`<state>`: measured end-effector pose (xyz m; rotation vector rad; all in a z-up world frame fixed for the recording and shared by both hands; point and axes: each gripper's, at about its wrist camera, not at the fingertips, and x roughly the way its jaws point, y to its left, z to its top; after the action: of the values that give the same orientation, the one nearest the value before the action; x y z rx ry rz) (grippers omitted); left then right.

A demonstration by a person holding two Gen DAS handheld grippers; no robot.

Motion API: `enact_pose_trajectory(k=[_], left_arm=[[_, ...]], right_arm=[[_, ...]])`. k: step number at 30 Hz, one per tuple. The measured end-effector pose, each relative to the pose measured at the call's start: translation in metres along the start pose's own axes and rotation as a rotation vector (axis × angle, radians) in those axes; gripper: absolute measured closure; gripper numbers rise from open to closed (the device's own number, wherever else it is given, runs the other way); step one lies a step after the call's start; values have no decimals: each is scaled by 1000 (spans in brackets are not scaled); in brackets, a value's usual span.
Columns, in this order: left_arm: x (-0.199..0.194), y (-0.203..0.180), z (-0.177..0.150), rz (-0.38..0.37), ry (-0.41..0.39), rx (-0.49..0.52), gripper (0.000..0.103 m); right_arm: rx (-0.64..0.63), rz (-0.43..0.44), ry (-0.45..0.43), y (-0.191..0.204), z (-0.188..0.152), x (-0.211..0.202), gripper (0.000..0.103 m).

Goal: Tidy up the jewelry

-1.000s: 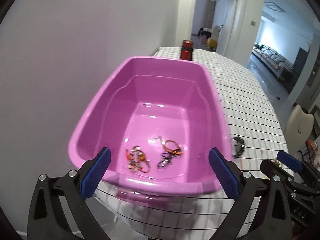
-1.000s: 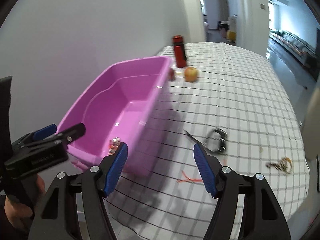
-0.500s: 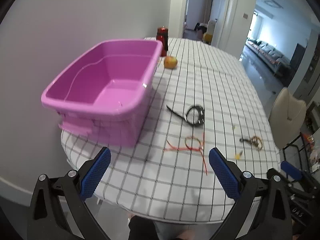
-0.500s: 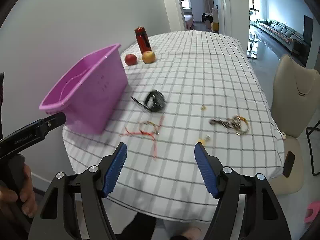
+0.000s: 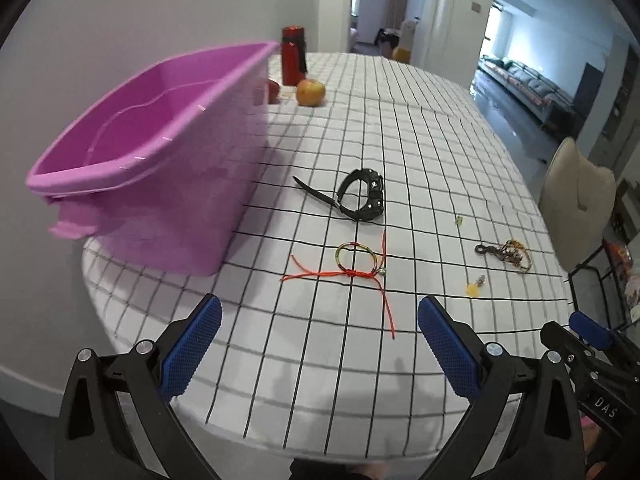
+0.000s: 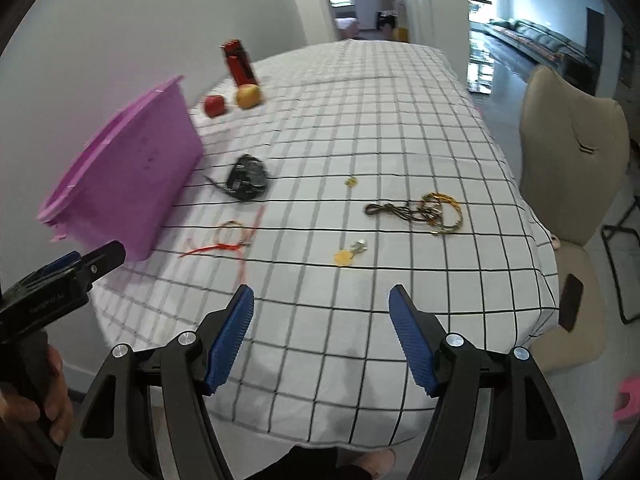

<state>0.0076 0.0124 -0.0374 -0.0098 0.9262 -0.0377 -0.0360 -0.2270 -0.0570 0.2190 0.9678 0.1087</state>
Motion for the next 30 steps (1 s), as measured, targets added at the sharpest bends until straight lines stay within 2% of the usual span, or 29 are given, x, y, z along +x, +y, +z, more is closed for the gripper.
enact_pose_trajectory(k=[5,9,17,19,23,30], left_arm=[[43,1,5,-38,7,15,6],[73,3,5,-40,11,2,6],[112,-2,4,1,2,-10,6],[118,-2,3,-1,-8,-15,6],[137,-1,0,46,17,-25,6],[148,3,0,66,17,-42,6]], right_arm=[[51,-56,2,-4,1,28,36],[84,-65,-12,-9,3,51,36],[91,-73,-17,-15,1,92,36],[90,-75,-19,-15,0,97,36],[77,-67,-22,-16,-1,108,36],[53,-79,-24,-16,-1,118,36]])
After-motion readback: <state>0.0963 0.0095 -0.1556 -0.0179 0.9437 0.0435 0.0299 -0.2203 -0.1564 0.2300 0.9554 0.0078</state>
